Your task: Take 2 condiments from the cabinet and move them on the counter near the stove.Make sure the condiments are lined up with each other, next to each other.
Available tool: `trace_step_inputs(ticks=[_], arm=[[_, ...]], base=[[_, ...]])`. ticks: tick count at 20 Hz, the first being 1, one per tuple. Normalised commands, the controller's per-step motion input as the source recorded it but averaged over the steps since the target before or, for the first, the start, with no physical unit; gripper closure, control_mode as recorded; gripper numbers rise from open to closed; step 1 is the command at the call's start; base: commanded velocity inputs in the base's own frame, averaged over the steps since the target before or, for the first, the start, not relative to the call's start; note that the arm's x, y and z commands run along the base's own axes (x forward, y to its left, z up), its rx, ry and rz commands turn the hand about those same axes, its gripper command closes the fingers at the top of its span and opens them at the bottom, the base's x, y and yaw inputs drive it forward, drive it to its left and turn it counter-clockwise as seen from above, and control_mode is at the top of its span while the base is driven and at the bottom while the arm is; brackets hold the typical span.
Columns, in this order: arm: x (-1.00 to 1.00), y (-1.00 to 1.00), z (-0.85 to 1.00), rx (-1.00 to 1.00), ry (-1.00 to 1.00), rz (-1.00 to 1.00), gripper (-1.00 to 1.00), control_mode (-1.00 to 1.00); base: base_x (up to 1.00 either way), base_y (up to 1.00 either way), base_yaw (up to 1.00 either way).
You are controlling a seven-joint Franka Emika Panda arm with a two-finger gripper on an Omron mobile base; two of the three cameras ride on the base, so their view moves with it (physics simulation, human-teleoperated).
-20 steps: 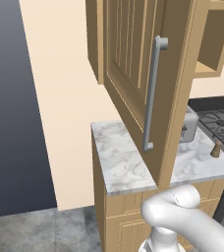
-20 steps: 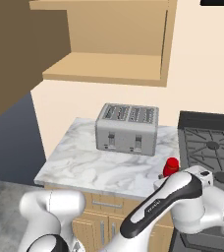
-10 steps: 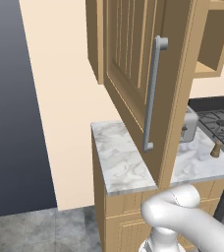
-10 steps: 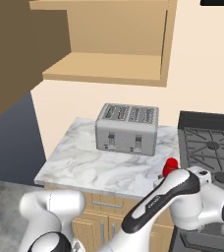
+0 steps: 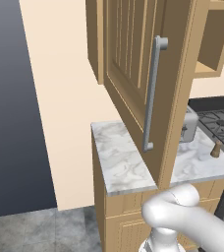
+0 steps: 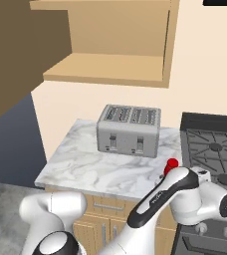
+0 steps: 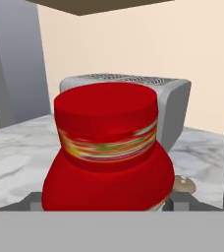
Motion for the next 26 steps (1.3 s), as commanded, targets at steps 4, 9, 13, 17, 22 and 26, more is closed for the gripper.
trace_step_inputs(ticks=[4,9,13,17,22,26], arm=[[0.26,0.00,-0.17,0.00,0.02,0.00,1.00,-1.00],[0.22,-0.07,-0.20,0.00,0.01,0.00,1.00,-1.00],[0.18,-0.11,-0.20,0.00,0.01,0.00,1.00,-1.00],[0.16,-0.14,-0.17,0.00,0.01,0.00,1.00,-1.00],[0.15,-0.18,-0.12,0.00,0.02,0.00,1.00,-1.00],[0.18,-0.11,-0.11,0.00,0.04,-0.01,1.00,-1.00]], base=[[0.00,0.00,0.00],[0.00,0.00,0.00],[0.00,0.00,0.00],[0.00,0.00,0.00],[0.00,0.00,0.00],[0.00,0.00,0.00]])
